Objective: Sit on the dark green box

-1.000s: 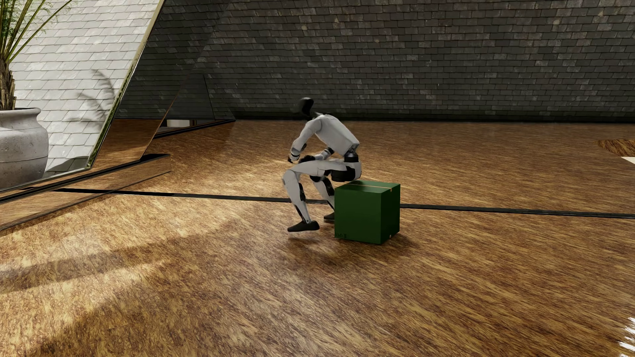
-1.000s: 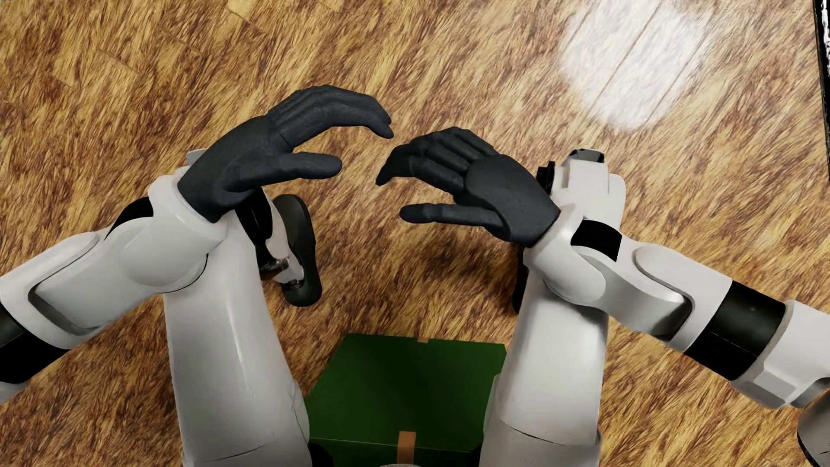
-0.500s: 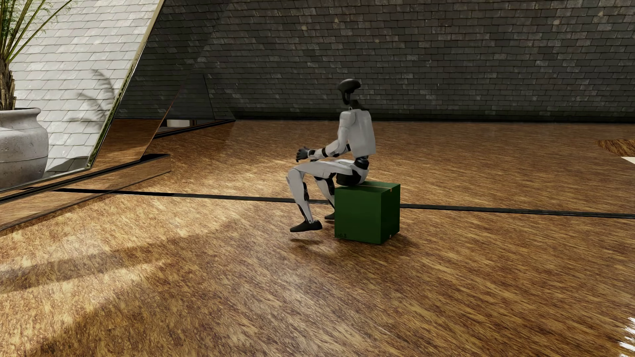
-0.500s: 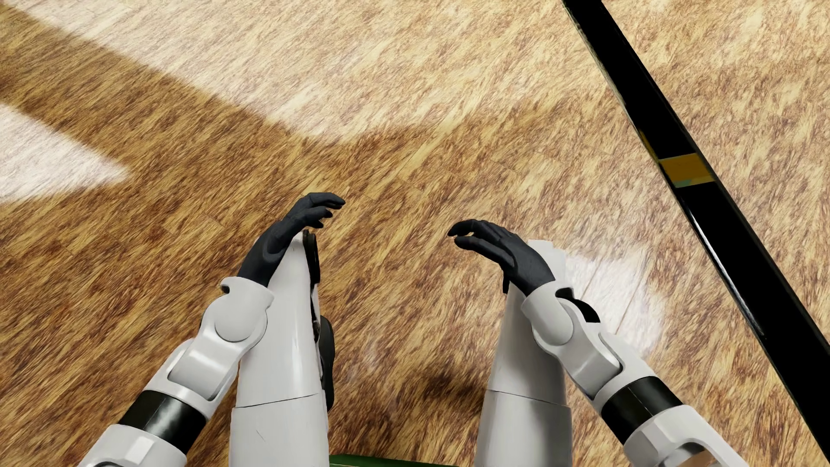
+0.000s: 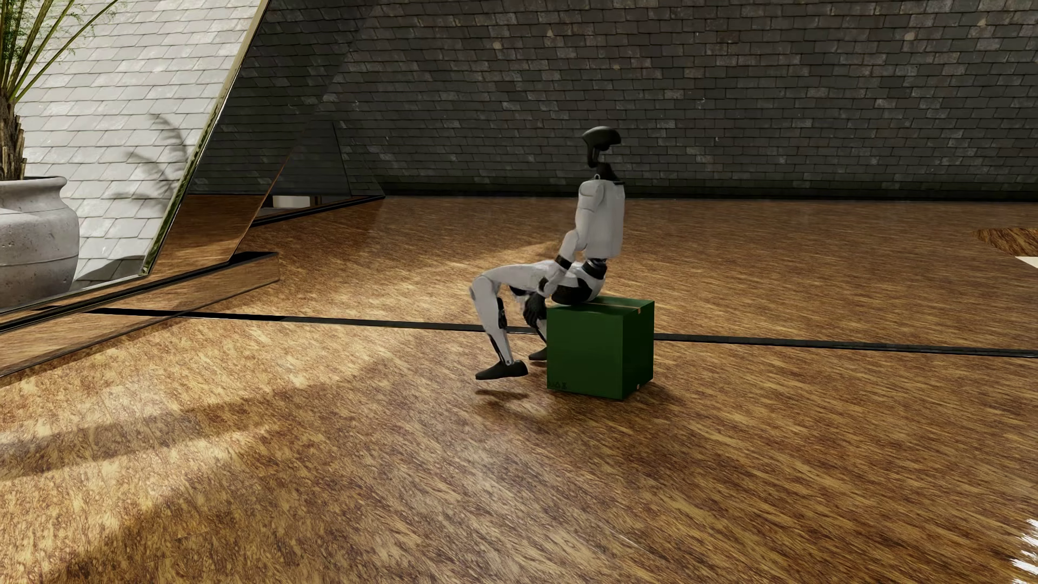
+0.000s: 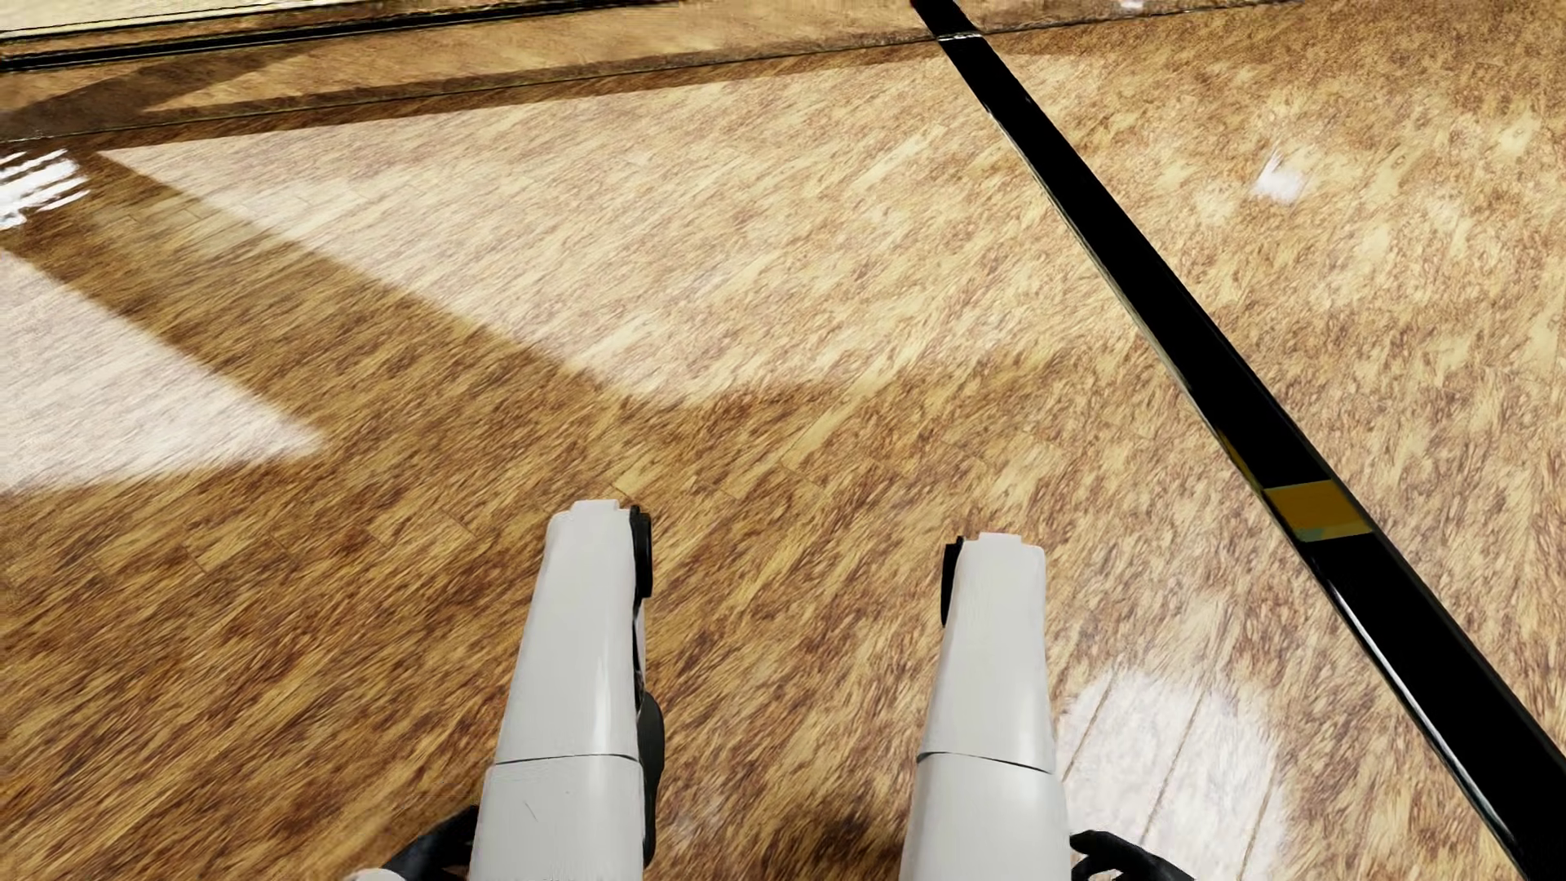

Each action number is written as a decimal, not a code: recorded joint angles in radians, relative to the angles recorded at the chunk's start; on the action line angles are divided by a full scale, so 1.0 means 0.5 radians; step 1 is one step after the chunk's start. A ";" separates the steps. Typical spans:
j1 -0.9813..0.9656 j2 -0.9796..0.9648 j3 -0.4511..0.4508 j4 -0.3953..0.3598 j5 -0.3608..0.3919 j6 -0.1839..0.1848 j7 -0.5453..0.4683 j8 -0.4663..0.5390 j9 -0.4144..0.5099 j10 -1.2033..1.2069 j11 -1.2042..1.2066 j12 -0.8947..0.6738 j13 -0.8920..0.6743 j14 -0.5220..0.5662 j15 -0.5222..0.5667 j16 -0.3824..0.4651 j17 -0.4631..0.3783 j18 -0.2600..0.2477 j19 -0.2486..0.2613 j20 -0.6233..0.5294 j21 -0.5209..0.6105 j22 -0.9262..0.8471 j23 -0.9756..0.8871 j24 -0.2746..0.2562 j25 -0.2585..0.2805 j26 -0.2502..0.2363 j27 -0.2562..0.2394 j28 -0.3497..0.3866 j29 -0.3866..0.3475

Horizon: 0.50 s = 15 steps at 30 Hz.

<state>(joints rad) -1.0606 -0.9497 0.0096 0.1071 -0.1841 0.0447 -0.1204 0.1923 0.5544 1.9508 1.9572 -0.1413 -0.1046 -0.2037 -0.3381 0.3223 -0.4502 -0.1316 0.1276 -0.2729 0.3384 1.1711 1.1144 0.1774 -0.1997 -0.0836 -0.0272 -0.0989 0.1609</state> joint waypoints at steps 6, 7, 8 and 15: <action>0.040 0.006 0.006 -0.014 -0.021 -0.001 0.008 0.002 -0.024 -0.014 0.008 0.337 0.297 0.005 -0.001 -0.124 0.122 -0.012 -0.002 0.115 -0.197 0.031 -0.016 0.085 0.049 -0.005 0.004 -0.122 -0.010; 0.044 0.007 0.007 -0.018 -0.020 0.000 0.008 0.003 -0.028 -0.015 0.009 0.358 0.325 0.008 0.001 -0.133 0.125 -0.010 -0.004 0.117 -0.206 -0.012 -0.081 0.098 0.068 -0.014 -0.001 -0.151 0.005; 0.054 0.009 0.007 -0.024 -0.024 -0.001 0.006 0.008 -0.028 -0.018 0.011 0.368 0.339 0.012 0.000 -0.138 0.118 -0.016 -0.004 0.111 -0.203 -0.054 -0.143 0.104 0.065 -0.025 -0.021 -0.175 0.011; 0.094 0.031 -0.003 -0.049 -0.010 0.014 0.011 0.013 -0.016 -0.030 0.011 0.225 0.168 0.020 0.009 -0.139 0.084 0.005 -0.018 -0.007 -0.067 -0.130 -0.196 0.077 -0.006 -0.035 -0.053 -0.106 -0.031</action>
<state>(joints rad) -1.0135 -0.9342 0.0081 0.0826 -0.1890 0.0515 -0.1149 0.1989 0.5465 1.9361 1.9625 -0.0287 -0.0208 -0.1937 -0.3334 0.2527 -0.4082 -0.1293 0.1188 -0.2764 0.3049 1.1059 1.0163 0.2156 -0.2028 -0.1012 -0.0536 -0.1517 0.1455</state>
